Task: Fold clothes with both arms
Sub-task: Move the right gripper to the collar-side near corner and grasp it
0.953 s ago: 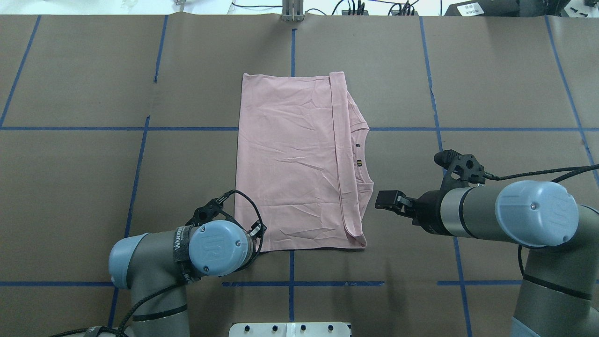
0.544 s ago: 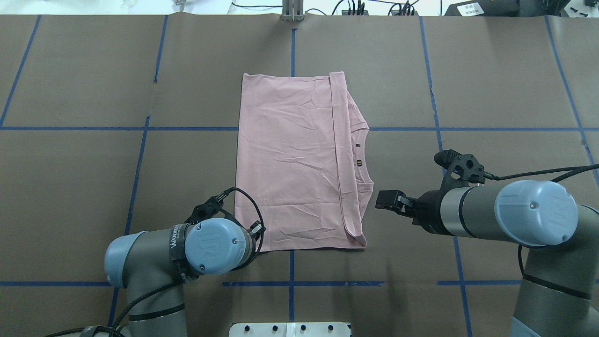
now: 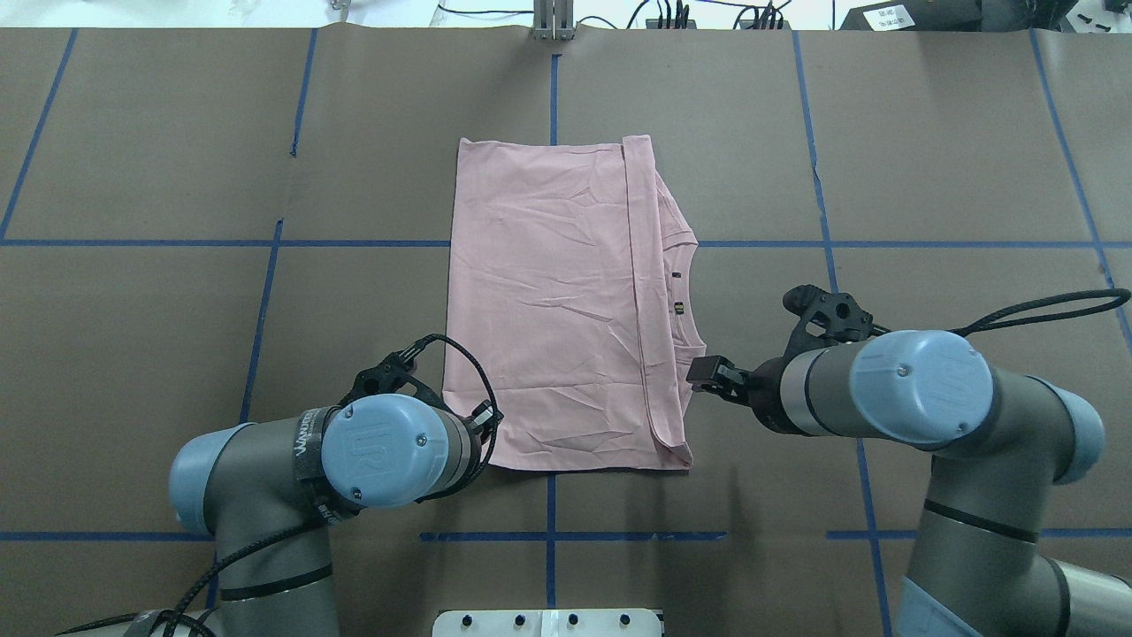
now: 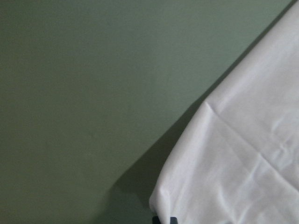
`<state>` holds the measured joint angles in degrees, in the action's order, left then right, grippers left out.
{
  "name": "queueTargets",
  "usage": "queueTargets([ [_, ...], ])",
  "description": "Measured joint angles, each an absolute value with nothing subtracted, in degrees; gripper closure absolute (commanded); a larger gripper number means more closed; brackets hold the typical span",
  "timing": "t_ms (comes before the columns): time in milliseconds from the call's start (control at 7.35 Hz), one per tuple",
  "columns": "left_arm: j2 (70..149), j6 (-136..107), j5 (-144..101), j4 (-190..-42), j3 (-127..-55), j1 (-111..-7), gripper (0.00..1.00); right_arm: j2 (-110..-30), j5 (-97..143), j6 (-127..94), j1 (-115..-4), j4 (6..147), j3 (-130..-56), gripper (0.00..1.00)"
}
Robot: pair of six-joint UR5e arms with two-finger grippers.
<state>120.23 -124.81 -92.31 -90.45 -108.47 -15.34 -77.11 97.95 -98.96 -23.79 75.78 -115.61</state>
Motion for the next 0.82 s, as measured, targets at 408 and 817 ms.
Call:
queueTargets([
  [408,120.2,-124.6,-92.4,-90.4,-108.5,-15.5,1.00,-67.7,97.9,-100.6,-22.6,81.8,-107.3,0.00],
  [817,120.3,-124.5,-92.4,-90.4,-109.0,-15.7,1.00,-66.5,97.9,-100.7,-21.6,82.0,-104.4,0.00],
])
